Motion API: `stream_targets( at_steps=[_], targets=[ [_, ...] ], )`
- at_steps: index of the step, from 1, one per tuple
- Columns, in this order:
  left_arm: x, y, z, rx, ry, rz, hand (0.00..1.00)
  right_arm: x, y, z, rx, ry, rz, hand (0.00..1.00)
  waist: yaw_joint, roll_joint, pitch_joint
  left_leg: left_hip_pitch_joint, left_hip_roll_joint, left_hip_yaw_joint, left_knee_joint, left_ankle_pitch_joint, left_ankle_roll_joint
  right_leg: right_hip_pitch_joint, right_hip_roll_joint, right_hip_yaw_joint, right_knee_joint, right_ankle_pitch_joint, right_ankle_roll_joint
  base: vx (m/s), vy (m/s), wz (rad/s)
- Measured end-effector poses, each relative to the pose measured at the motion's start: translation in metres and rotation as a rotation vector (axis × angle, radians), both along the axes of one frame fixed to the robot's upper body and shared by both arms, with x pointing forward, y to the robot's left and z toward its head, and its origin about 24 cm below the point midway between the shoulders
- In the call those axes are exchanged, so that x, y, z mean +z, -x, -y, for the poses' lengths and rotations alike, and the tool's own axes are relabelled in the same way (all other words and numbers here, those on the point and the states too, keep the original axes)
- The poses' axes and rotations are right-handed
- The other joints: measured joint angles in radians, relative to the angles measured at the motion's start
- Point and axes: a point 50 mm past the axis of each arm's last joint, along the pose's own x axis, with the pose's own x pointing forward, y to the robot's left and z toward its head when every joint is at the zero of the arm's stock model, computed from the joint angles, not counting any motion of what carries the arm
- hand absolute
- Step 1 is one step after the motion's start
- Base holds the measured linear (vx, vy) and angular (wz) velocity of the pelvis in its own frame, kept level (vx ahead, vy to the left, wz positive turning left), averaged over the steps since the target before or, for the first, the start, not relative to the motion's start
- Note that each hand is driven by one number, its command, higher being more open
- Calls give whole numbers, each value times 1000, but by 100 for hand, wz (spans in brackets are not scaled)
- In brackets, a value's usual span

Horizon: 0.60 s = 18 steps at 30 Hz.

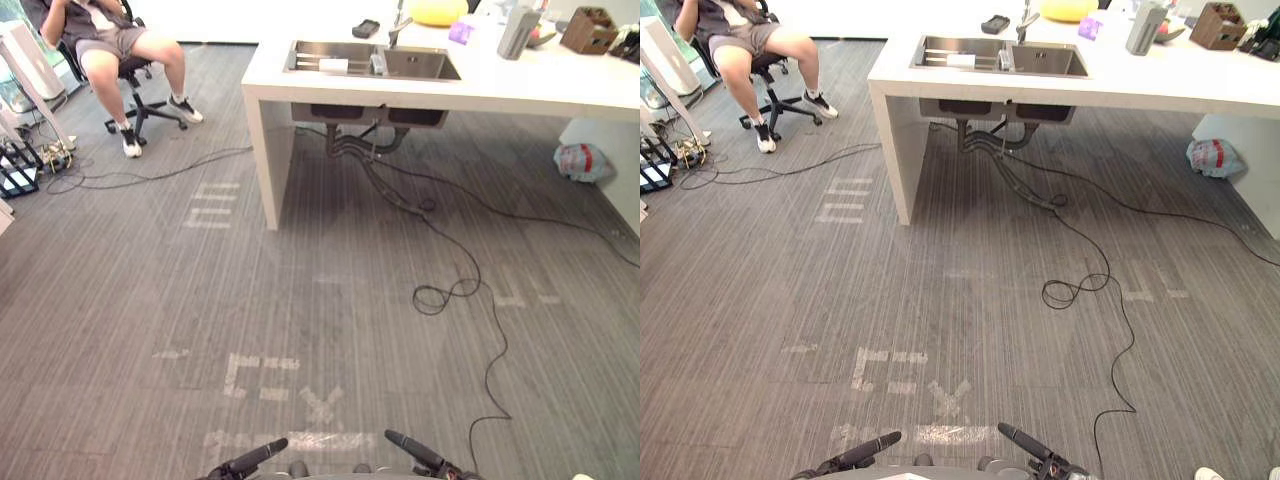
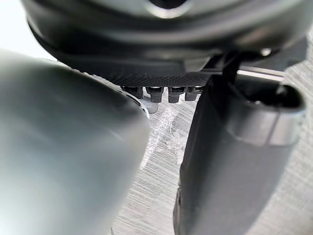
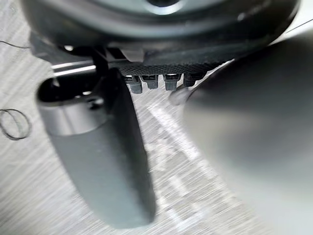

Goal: Walk over to the sink, pick up the cup, carry it to the dishwasher, place the cup inside the dishwasher, then close the dishwasher door

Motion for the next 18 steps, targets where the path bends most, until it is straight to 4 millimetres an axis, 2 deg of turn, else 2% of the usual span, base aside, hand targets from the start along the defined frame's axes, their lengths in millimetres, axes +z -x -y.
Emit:
stream_targets(
  at_steps=[2, 3, 6, 8, 11, 15, 18],
  targets=[
    [6, -21, 6, -12, 11, 89, 100, 9, -32, -8, -2, -18, 123, 100, -4, 8, 5, 1, 2, 0, 0, 4, -6, 2, 0, -7, 0, 4, 16, -37, -21, 3],
    [8, -29, 9, -3, 20, 121, 100, 11, -40, -10, 3, -25, 151, 100, -4, 10, 6, 1, 2, 0, 0, 5, -7, 2, 0, -9, -1, 5, 19, -57, -17, 6],
    [18, -62, 35, 5, 82, 232, 100, 22, -67, -23, 36, -74, 246, 100, 0, 16, 10, 13, 2, -2, 0, 8, -13, 17, -2, -19, -3, 9, 31, -67, -9, 3],
    [19, -66, 44, -12, 90, 234, 100, 22, -68, -25, 43, -91, 250, 100, -1, 18, 11, 21, 2, -1, 0, 8, -14, 25, -3, -23, -3, 9, 31, -54, -9, -1],
    [16, -61, 51, -19, 94, 207, 100, 17, -56, -26, 43, -93, 217, 100, -6, 20, 13, 22, 2, 0, 0, 7, -14, 26, -4, -26, -4, 9, 32, -28, -9, -1],
    [8, -43, 49, -34, 24, 96, 100, 8, -31, -21, 30, -79, 152, 100, -16, 21, 14, 23, 2, -7, -1, 8, -14, 32, -5, -38, -8, 9, 31, -9, -13, 5],
    [7, -42, 49, -46, 18, 87, 100, 6, -26, -21, 48, -67, 139, 100, -20, 21, 14, 30, 1, -8, -6, 8, -14, 41, -8, -52, -12, 10, 28, -34, -15, 2]
  ],
)
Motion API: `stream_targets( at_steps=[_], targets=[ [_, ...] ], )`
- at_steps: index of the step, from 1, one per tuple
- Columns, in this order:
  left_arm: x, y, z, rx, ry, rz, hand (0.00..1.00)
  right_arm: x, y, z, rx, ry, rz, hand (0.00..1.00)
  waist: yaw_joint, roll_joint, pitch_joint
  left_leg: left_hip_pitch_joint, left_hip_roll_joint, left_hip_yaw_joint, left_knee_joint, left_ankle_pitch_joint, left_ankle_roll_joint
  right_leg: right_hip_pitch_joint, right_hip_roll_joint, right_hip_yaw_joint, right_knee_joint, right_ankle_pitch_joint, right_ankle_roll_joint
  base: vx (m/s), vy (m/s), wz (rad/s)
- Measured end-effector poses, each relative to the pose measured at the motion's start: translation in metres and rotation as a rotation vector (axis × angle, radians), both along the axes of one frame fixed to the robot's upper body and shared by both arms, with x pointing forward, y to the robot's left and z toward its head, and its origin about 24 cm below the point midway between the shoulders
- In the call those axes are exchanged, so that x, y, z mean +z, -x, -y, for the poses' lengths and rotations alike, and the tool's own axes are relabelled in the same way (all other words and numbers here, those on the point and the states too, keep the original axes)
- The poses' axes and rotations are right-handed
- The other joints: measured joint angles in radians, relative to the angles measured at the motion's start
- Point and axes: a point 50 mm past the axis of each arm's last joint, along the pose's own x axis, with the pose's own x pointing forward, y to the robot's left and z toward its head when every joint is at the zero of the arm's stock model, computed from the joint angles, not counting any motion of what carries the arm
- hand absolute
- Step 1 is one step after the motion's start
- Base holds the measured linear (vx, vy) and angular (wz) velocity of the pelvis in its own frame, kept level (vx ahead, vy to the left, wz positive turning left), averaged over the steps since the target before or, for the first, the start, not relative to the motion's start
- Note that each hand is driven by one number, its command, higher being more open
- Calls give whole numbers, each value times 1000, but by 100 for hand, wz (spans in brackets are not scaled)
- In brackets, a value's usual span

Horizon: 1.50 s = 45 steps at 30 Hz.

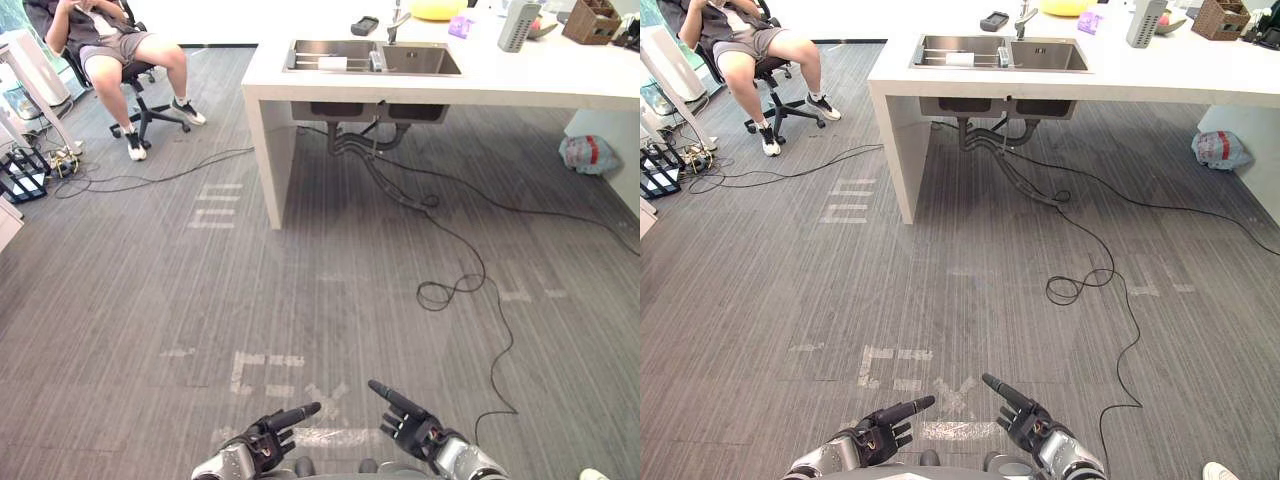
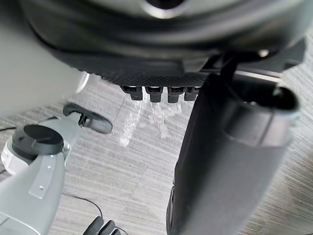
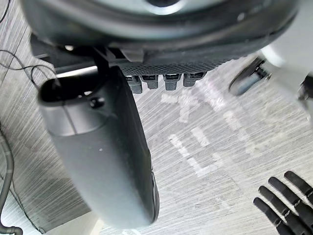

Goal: Walk over to the sink, pick up the cup, carry it to the dishwasher, place the cup inside the dishwasher, then close the dishwasher door

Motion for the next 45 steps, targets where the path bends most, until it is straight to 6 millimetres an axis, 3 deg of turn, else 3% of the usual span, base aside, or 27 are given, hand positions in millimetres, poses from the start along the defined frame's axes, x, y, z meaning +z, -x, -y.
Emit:
stream_targets(
  at_steps=[9, 14, 18, 20, 22, 25, 28, 31, 32, 36, 39, 41, 43, 44, 45],
  targets=[
    [0, -3, 1, -75, -65, 15, 100, -2, 7, 4, -33, 2, -6, 100, -1, -4, 2, 1, -12, -40, -1, 7, 8, 22, -12, -53, -12, 0, -2, -19, -8, 14],
    [0, -3, -8, -143, -191, 42, 100, -1, 6, 4, 13, 31, 17, 100, 0, -11, 7, 2, -15, -39, -2, 7, 9, 23, -15, -54, -12, 0, -2, 0, 0, 0],
    [1, -2, -17, -205, -296, 68, 100, -2, 6, 8, 114, 138, 1, 100, 3, -13, 8, 1, -22, -40, -2, 7, 9, 23, -24, -63, -4, -1, 0, -26, 7, 5],
    [2, -4, -18, -223, -327, 83, 100, -1, 5, 13, 154, 213, 4, 100, 3, -14, 9, -4, -25, -39, -2, 6, 10, 8, -35, -74, 29, -15, 21, -33, 22, 8],
    [4, -8, -21, -234, -346, 108, 100, 1, 1, 19, 178, 277, 16, 100, 6, -14, 12, -10, -25, -35, -2, -1, 37, -31, -47, -96, 102, -30, 44, -35, 71, -1],
    [12, -19, -30, -226, -394, 153, 100, 8, -16, 25, 203, 323, 55, 100, 31, -17, 39, -1, -14, 7, -2, 0, 69, -156, -75, -106, 347, -32, 43, -35, 109, -26],
    [17, -25, -45, -204, -434, 167, 100, 12, -25, 29, 200, 321, 73, 100, 29, -48, 84, 71, -42, -14, 5, -15, 103, -230, -148, -125, 609, -46, 47, 8, 90, 5],
    [20, -31, -51, -183, -445, 175, 100, 13, -26, 29, 167, 273, 90, 100, 23, -47, 96, 83, -37, -46, 39, -41, 128, -276, -136, -113, 568, -86, 43, 100, 65, 36],
    [22, -35, -51, -173, -444, 183, 100, 12, -25, 28, 147, 249, 90, 100, 22, -43, 100, 83, -32, -58, 51, -47, 126, -297, -117, -105, 489, -83, 44, 132, 46, 38],
    [21, -35, -49, -122, -415, 166, 100, 10, -18, 26, 83, 186, 82, 100, 23, -46, 105, 103, -31, -80, 116, -101, 108, -314, -78, -80, 155, 21, 48, 168, 33, 22],
    [22, -34, -46, -119, -401, 168, 100, 9, -13, 24, 74, 175, 76, 100, 25, -62, 115, 118, -42, -88, 176, -172, 86, -319, -82, -82, 111, 26, 43, 208, -4, 7],
    [21, -31, -46, -119, -385, 163, 100, 7, -10, 24, 60, 165, 61, 100, 27, -69, 113, 115, -47, -89, 238, -258, 77, -311, -79, -86, 102, 45, 15, 297, -82, -7],
    [20, -28, -46, -91, -362, 157, 100, 7, -8, 25, 29, 155, 56, 100, 23, -60, 108, 108, -32, -89, 282, -328, 67, -307, -71, -88, 111, 66, -21, 392, -130, -8],
    [18, -25, -45, -56, -339, 155, 100, 6, -8, 27, 15, 157, 50, 100, 19, -38, 100, 105, 4, -85, 306, -368, 30, -309, -49, -113, 127, 86, -51, 485, -161, -5],
    [16, -21, -42, -39, -324, 149, 100, 6, -6, 27, 10, 159, 44, 100, 13, -17, 90, 107, 37, -78, 311, -390, -4, -310, -27, -134, 136, 89, -57, 607, -156, -4]
  ],
)
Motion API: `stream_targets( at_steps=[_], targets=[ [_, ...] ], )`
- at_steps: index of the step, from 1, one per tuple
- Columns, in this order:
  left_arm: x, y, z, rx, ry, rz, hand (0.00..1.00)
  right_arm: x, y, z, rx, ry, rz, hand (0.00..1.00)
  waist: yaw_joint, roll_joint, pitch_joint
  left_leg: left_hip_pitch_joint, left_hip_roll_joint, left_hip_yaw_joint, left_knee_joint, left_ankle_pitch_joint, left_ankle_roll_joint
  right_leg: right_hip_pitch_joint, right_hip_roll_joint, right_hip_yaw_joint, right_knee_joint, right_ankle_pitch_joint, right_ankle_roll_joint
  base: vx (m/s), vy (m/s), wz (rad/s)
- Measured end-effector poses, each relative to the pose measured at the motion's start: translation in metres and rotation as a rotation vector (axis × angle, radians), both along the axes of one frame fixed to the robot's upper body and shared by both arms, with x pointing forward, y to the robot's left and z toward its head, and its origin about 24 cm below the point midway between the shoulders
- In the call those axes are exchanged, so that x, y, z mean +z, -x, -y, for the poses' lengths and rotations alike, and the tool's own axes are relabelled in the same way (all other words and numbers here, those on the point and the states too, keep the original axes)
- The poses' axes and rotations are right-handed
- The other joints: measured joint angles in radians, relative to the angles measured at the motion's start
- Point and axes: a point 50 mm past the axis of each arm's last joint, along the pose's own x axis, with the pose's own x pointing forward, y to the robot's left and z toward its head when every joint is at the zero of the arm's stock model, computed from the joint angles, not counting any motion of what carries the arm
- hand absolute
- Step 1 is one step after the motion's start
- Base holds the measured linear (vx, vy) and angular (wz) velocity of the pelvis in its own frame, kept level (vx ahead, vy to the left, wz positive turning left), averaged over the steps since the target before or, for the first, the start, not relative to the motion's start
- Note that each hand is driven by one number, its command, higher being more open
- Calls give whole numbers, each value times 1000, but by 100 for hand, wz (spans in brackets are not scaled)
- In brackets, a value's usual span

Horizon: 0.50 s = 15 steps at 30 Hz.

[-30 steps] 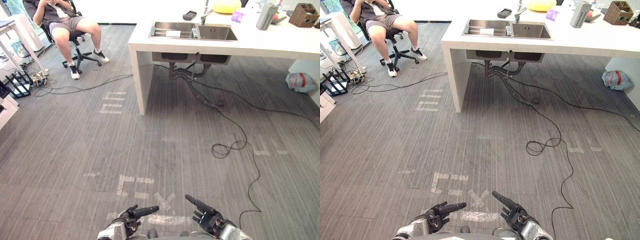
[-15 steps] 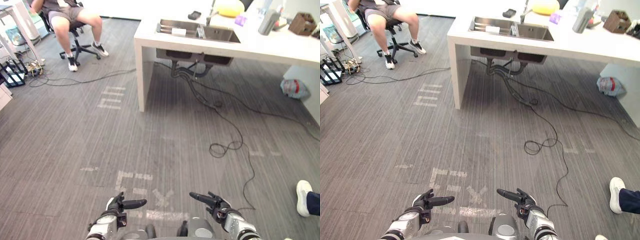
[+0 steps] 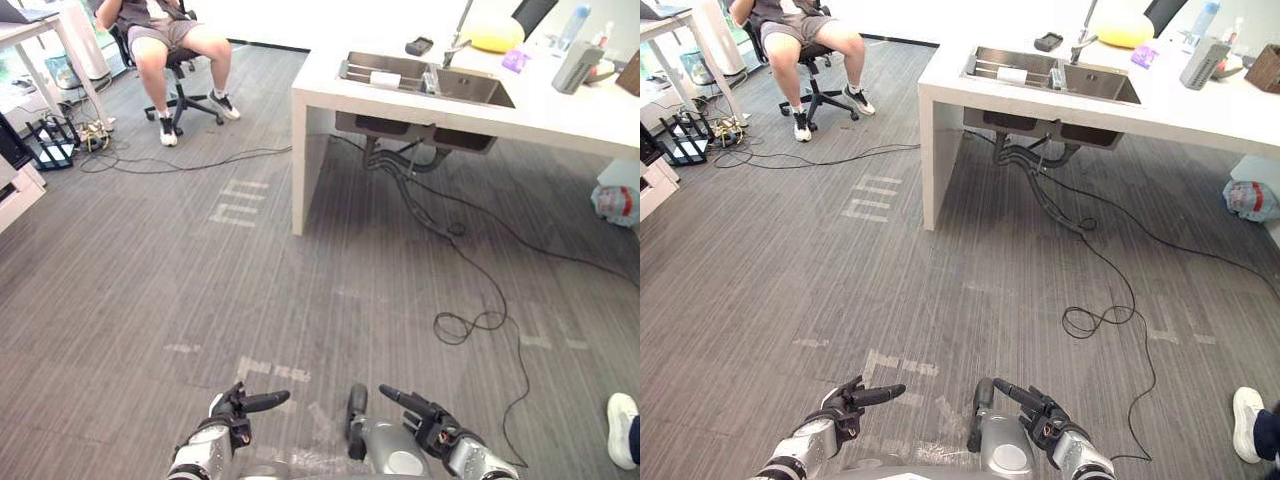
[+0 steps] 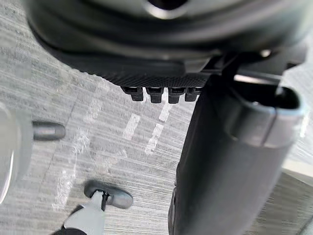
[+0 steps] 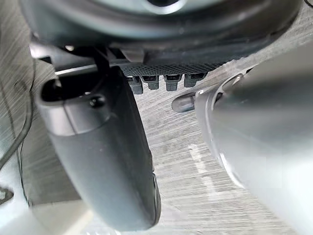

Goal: Walk over to the sink, pick up the cup, carry it to the dishwasher, place the cup inside the dishwasher, then close the dishwasher door

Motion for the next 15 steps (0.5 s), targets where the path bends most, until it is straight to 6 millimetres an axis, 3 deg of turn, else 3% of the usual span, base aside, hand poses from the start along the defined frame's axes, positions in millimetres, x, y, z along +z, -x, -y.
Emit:
stream_targets(
  at_steps=[1, 2, 3, 4, 6, 8, 10, 12, 13, 14, 15],
  targets=[
    [-4, 10, 1, 21, 20, -15, 100, -2, 5, -1, -1, -3, -13, 100, -3, 22, -38, -31, 43, 26, 87, -20, -74, 10, 27, -37, -12, 9, -2, 654, -158, -10],
    [-6, 9, 3, 33, 32, -7, 100, -1, 3, 4, -2, 11, -9, 100, -4, 36, -38, -135, 99, 87, 350, -6, -121, 28, 45, -49, -10, 46, -65, 665, -155, -8],
    [-6, 9, 8, 32, 46, -6, 100, 0, 3, 7, -2, 22, -5, 100, -11, 50, -38, -196, 144, 110, 500, 40, -163, 52, 58, -47, -25, 38, -70, 649, -150, -18],
    [-7, 7, 19, 36, 84, 5, 100, 3, -1, 16, -1, 45, 3, 100, -7, 76, -31, -287, 226, 149, 732, 60, -159, 114, 84, -33, -48, 26, -83, 652, -110, -24],
    [-3, -4, 28, 41, 119, 45, 100, 8, -9, 22, 2, 64, 24, 100, -1, 81, -6, -339, 234, 145, 826, 43, -142, 235, 89, 1, -77, 4, -94, 613, -62, -35],
    [6, -19, 35, 54, 160, 120, 100, 15, -25, 25, 10, 81, 71, 100, 24, 71, 1, -405, 186, 142, 691, 35, -126, 331, 69, 55, -103, -32, -94, 527, 39, -71],
    [14, -30, 38, 73, 191, 196, 100, 27, -49, 21, 25, 87, 148, 100, 43, 73, 4, -476, 154, 144, 448, 52, -113, 358, 49, 106, -116, -74, -47, 385, 113, -98],
    [17, -34, 44, 76, 212, 214, 100, 34, -62, 17, 41, 88, 185, 100, 36, 95, 18, -499, 133, 75, 51, 203, -110, 399, 33, 144, -121, -120, -2, 325, 195, -69],
    [16, -33, 45, 80, 218, 209, 100, 34, -61, 16, 47, 88, 175, 100, 33, 100, 19, -492, 136, 59, -27, 237, -119, 416, 31, 153, -122, -133, 9, 406, 305, -38],
    [12, -26, 48, 99, 236, 190, 100, 28, -51, 16, 57, 92, 132, 100, 31, 117, 16, -488, 156, 38, -104, 271, -150, 452, 38, 165, -120, -166, 34, 364, 264, -14],
    [11, -24, 48, 103, 237, 180, 100, 24, -43, 16, 53, 90, 108, 100, 29, 125, 16, -482, 162, 44, -84, 331, -152, 475, 36, 165, -117, -185, 47, 371, 256, -7]
  ],
)
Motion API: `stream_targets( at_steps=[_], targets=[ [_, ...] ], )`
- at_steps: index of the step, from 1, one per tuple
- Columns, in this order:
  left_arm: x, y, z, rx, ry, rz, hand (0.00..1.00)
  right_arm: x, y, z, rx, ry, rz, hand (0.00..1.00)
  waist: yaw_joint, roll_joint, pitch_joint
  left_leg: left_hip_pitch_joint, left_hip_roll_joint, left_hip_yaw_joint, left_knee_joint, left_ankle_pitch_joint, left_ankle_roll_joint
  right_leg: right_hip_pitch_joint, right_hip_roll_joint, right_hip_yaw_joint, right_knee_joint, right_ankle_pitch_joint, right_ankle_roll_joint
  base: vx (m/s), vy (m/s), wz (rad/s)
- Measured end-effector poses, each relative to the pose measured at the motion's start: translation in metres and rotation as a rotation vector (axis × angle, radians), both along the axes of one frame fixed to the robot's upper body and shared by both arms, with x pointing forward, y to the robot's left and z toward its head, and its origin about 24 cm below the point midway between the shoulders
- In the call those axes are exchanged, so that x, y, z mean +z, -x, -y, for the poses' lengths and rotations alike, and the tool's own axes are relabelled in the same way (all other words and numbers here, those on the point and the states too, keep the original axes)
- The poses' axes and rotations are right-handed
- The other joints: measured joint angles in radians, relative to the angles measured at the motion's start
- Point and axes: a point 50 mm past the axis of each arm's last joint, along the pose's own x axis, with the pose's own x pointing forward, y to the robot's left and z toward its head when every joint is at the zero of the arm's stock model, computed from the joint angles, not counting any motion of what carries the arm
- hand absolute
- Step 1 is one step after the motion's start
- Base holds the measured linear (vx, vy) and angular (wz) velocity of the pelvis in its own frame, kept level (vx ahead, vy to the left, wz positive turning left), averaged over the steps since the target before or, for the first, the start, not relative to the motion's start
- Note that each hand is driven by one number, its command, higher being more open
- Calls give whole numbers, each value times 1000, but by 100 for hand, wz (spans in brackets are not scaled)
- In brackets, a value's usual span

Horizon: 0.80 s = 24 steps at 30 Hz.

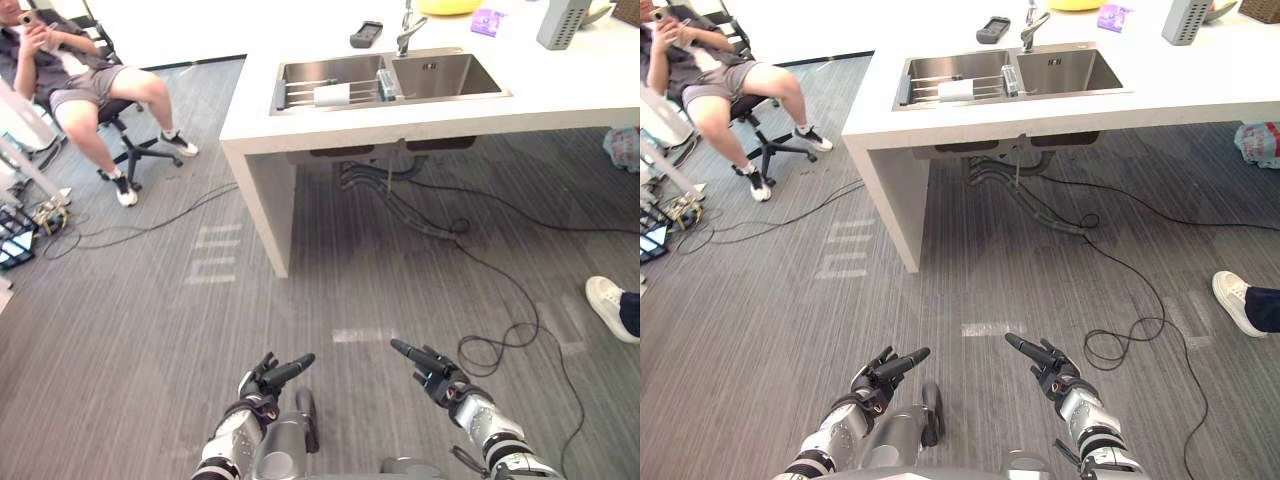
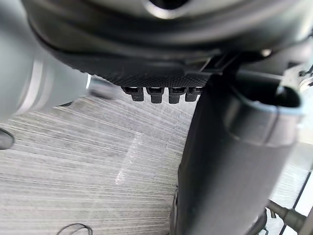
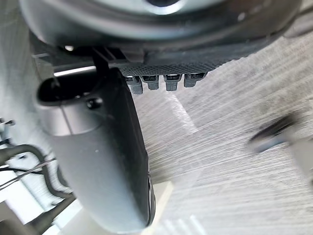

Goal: Walk over to the sink, pick up the cup, carry it to the dishwasher, place the cup inside the dishwasher, then close the dishwasher door

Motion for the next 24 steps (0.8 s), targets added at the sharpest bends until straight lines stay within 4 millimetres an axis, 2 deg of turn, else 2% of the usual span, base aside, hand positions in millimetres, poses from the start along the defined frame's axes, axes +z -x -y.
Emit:
stream_targets(
  at_steps=[1, 2, 6, 8, 9, 10, 11, 12, 13, 14, 15, 16, 17, 18, 19, 20, 22, 23, 24],
  targets=[
    [-2, 3, -2, 12, 0, -17, 100, -7, 15, -1, -2, -14, -50, 100, 3, -15, 6, 6, -9, 16, 22, 70, 21, 20, -17, -4, 9, -20, 7, 349, 233, -3],
    [-2, 2, -7, 18, -8, -12, 100, -12, 24, -3, -1, -28, -82, 100, 7, -33, 15, 5, -29, 31, 41, 88, 31, 27, -43, -13, 14, -29, 4, 332, 215, -7],
    [2, 1, -23, 65, -62, 28, 100, -18, 40, -6, 11, -40, -128, 100, 8, -41, 22, -5, -58, 16, 131, 86, 37, 37, -79, -12, 46, -26, 6, 313, 162, -16],
    [13, -9, -29, 95, -96, 117, 100, -20, 44, -6, 11, -44, -138, 100, 8, -48, 22, -22, -82, 4, 167, 61, 77, 22, -92, -14, 88, -27, 6, 215, 102, 11],
    [17, -13, -30, 105, -98, 148, 100, -21, 45, -5, 9, -43, -141, 100, 9, -52, 20, -27, -92, -1, 167, 58, 86, 11, -99, -13, 105, -31, 1, 187, 92, 22],
    [25, -19, -31, 116, -113, 211, 100, -22, 47, -5, -11, -48, -150, 100, 16, -71, 10, -27, -125, -1, 140, 56, 109, -19, -132, -9, 157, -55, -16, 192, 86, 23],
    [31, -22, -32, 122, -138, 266, 100, -25, 54, -6, -50, -63, -170, 100, 22, -111, -10, -1, -179, 13, 65, 56, 111, -66, -181, -9, 243, -81, 3, 206, 80, 28],
    [35, -24, -31, 122, -147, 292, 100, -26, 56, -5, -70, -67, -180, 100, 20, -118, -14, 18, -198, 14, 31, 60, 117, -105, -203, -4, 320, -81, 5, 240, 85, 32],
    [41, -27, -29, 126, -155, 338, 100, -28, 62, -2, -99, -65, -197, 100, 19, -120, -15, 48, -216, 13, -11, 69, 131, -167, -229, 11, 465, -61, 40, 294, 103, 40],
    [57, -30, -31, 132, -207, 434, 100, -29, 67, 0, -139, -46, -202, 100, 18, -135, -17, 97, -249, 2, -50, 93, 169, -257, -271, 40, 680, 28, 135, 304, 112, 42],
    [66, -32, -33, 137, -230, 479, 100, -31, 70, 0, -156, -43, -217, 100, 17, -144, -21, 122, -264, -11, -66, 94, 182, -281, -287, 39, 750, 86, 123, 270, 85, 58],
    [86, -36, -34, 163, -248, 571, 100, -33, 81, 3, -202, -27, -231, 100, 11, -149, -35, 168, -279, -41, -104, 95, 195, -319, -313, 10, 846, 228, 83, 304, 67, 52],
    [107, -42, -37, 191, -268, 665, 100, -33, 82, 5, -233, -24, -227, 100, 13, -141, -38, 186, -279, -63, -115, 95, 202, -363, -328, -10, 921, 184, 58, 452, 98, 53],
    [135, -49, -42, 239, -290, 795, 100, -31, 78, 8, -277, -29, -205, 100, 15, -141, -39, 203, -274, -99, -109, 93, 225, -420, -338, -66, 972, 37, 1, 379, 84, 32],
    [149, -52, -44, 261, -301, 853, 100, -30, 77, 9, -312, -39, -198, 100, 14, -133, -40, 208, -269, -116, -103, 90, 228, -443, -337, -100, 959, -17, -12, 404, 50, 48],
    [180, -57, -46, 295, -300, 993, 100, -31, 82, 13, -399, -59, -198, 100, 13, -113, -44, 230, -246, -149, -97, 66, 227, -476, -320, -187, 807, -96, -20, 261, -8, 46],
    [205, -62, -46, 295, -319, 1113, 100, -32, 90, 16, -458, -66, -218, 100, 14, -94, -47, 252, -225, -177, -86, 51, 219, -485, -281, -208, 551, -93, -11, 349, -70, 69],
    [222, -66, -44, 275, -337, 1196, 100, -36, 101, 15, -490, -87, -261, 100, 13, -92, -49, 273, -218, -212, -62, 26, 221, -488, -271, -190, 401, -68, -3, 316, -133, 86],
    [228, -68, -44, 270, -341, 1230, 100, -38, 108, 13, -503, -99, -286, 100, 13, -89, -49, 284, -212, -230, -44, 6, 214, -488, -269, -178, 357, -52, -6, 315, -184, 100]
  ],
)
